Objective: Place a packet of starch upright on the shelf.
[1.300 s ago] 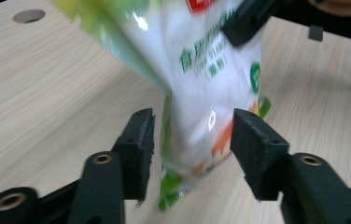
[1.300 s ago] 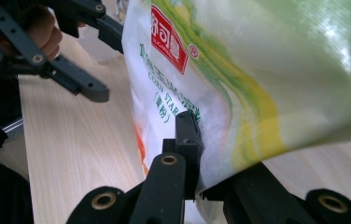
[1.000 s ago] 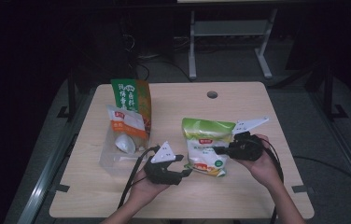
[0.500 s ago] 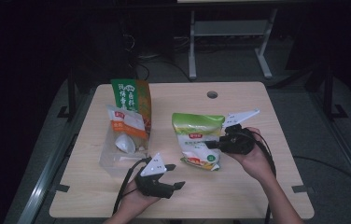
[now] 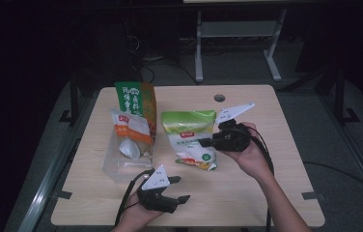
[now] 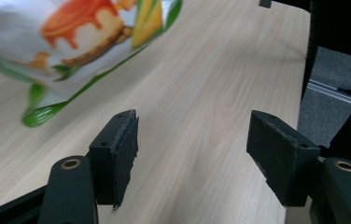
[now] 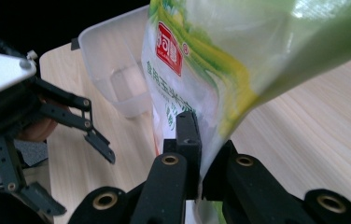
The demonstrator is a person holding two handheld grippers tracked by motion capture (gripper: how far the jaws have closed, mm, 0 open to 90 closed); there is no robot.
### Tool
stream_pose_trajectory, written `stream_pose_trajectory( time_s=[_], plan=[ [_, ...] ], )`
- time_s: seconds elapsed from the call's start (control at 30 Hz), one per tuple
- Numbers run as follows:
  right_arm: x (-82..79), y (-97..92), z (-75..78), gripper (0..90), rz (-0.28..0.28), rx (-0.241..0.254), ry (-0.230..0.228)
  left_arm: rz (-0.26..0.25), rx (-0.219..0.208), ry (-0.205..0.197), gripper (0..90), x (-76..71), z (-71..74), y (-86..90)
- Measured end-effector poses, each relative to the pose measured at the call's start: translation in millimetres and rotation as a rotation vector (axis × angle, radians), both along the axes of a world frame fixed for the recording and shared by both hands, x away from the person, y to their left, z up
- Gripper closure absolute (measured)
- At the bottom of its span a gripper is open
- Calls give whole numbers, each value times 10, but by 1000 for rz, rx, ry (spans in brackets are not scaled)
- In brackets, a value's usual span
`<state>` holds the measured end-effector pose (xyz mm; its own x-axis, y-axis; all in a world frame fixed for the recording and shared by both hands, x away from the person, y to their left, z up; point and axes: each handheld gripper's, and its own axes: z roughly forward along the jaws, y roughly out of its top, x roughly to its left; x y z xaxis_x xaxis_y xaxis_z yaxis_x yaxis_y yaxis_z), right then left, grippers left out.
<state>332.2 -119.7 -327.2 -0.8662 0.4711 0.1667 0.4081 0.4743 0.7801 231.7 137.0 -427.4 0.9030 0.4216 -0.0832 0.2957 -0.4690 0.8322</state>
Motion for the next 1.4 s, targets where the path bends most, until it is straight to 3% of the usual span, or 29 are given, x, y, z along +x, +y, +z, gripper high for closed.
stream_pose_trajectory(
  time_s=[0.6,0.73,1.0,1.4],
  plan=[
    [58,420,332,884,99,-2,-50,-39,-14,-7,325,-82,8,-2],
    [58,523,374,884,111,11,-40,-45,-24,-5,324,-98,11,-4],
    [86,777,426,884,156,29,-38,-53,-20,-21,320,-110,16,16],
    [143,1148,372,885,199,33,-21,-46,-19,-21,316,-153,11,94]
  ],
)
